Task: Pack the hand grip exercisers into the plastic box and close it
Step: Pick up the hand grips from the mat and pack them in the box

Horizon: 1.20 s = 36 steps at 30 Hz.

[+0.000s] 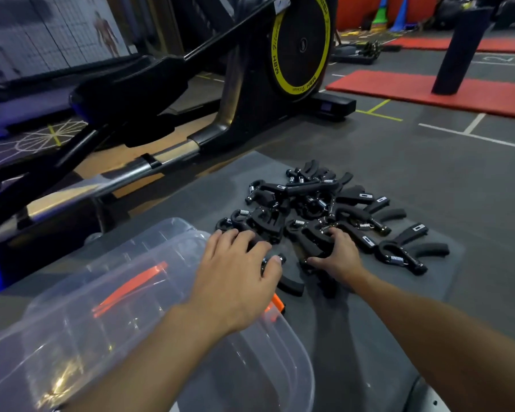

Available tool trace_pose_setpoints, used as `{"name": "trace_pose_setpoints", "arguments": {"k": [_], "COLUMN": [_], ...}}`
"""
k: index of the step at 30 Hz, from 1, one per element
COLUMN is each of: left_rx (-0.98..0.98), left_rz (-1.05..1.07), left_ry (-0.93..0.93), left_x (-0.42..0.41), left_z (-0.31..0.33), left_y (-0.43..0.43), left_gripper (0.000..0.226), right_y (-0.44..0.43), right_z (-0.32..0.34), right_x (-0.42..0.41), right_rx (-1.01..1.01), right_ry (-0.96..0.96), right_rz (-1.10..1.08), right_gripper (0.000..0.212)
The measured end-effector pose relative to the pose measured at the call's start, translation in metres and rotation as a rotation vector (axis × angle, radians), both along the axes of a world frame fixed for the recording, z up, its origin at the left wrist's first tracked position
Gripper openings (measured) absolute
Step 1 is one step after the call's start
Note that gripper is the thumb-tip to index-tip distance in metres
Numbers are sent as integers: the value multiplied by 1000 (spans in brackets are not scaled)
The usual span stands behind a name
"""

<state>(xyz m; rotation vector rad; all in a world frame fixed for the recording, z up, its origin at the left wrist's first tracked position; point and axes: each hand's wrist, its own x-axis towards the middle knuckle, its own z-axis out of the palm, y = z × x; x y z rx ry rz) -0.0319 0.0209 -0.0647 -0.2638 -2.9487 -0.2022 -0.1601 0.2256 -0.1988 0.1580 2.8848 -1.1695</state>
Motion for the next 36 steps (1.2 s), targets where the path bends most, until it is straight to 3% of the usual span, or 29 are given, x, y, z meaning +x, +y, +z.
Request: {"name": "trace_pose_setpoints", "arguments": {"k": [4,9,14,17,23,27,36], "left_rx": [12,58,291,486,686,739,662], "left_rz": [0,6,60,115,148,190,303], "left_ry": [3,-51,-71,-29,172,247,209], "left_x": [-1,0,0,6,40,81,147], "left_z": [-2,2,26,52,106,113,109], "left_y": [-1,-1,-7,-9,-33,-65,-129], "left_gripper": [69,66,29,23,17,22,19], "right_y": [-6,1,10,8,-20,-50,-112], "right_z": [7,48,123,168,228,239,230], "right_x": [5,29,59,82,146,189,238], "right_rx": [-64,-33,74,125,142,96,82], "right_ry": [61,182,355,444,554,566,552], "right_rz": [6,182,346,431,669,801,1011], "right_gripper": [95,95,97,95,102,105,108]}}
